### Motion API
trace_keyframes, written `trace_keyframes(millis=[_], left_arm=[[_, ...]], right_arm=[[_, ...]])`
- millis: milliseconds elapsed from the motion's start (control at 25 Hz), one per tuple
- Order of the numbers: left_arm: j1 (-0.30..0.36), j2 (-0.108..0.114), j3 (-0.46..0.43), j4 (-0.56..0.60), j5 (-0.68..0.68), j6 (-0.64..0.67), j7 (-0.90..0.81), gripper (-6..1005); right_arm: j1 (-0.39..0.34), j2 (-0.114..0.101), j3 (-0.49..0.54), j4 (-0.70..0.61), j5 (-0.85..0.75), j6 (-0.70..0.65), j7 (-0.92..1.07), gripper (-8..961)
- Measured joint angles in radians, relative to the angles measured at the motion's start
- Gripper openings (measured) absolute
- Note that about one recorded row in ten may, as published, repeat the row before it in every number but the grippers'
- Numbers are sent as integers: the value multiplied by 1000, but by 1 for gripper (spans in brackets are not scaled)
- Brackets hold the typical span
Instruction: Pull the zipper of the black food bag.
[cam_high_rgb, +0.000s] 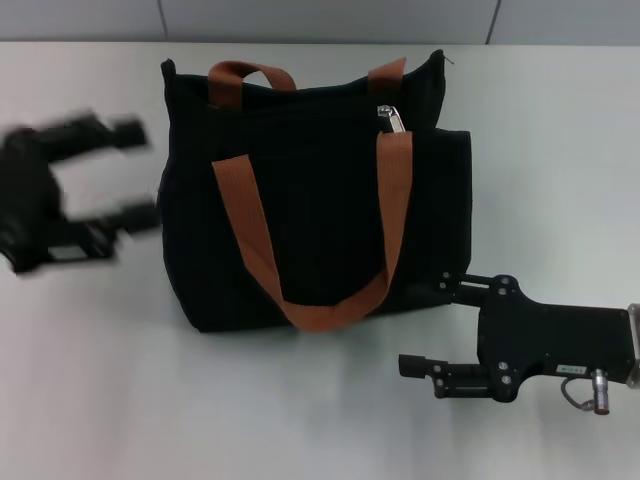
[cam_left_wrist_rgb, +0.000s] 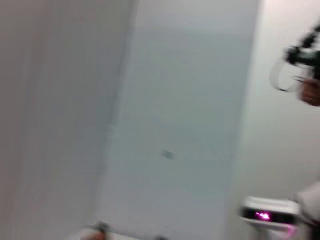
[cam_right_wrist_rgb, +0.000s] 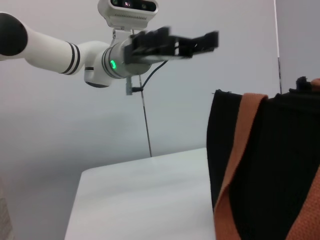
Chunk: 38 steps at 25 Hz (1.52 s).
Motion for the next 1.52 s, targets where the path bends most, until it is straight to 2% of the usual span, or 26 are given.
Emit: trace_keyframes(millis=[40,80,160,200,240,360,400,560,640,960,1520], left_arm=[[0,0,0,0,0,0,0,833],[3,-14,145,-24,-17,0,33,833],[5,-44,258,-89,-20,0,144,833],[5,-44,258,-89,-20,0,144,833],[5,-57,298,-124,-18,0,207,833],[7,-75,338,-200,18,-15,309,833],[5,-83,341,-260,69,-55,362,833],[4,-86,340,-317,121,-134,411,834],[7,-86,341,-379,183,-254,476,834],[8,-80,342,-393,197,-253,482,833],[3,-83,344,-395,197,-251,478,834]], right_arm=[[3,0,-2,1,0,3,2,755],[3,0,-2,1,0,3,2,755],[4,0,-3,1,0,3,2,754],[4,0,-5,1,0,2,2,754],[4,0,-7,1,0,0,2,754],[4,0,-26,2,-1,-3,2,754],[4,0,-33,4,-1,-4,0,755],[4,2,-62,30,-4,3,-22,754],[4,2,-64,38,-5,5,-32,754],[19,4,-66,81,-5,43,-65,754],[21,6,-66,86,-1,47,-79,754]])
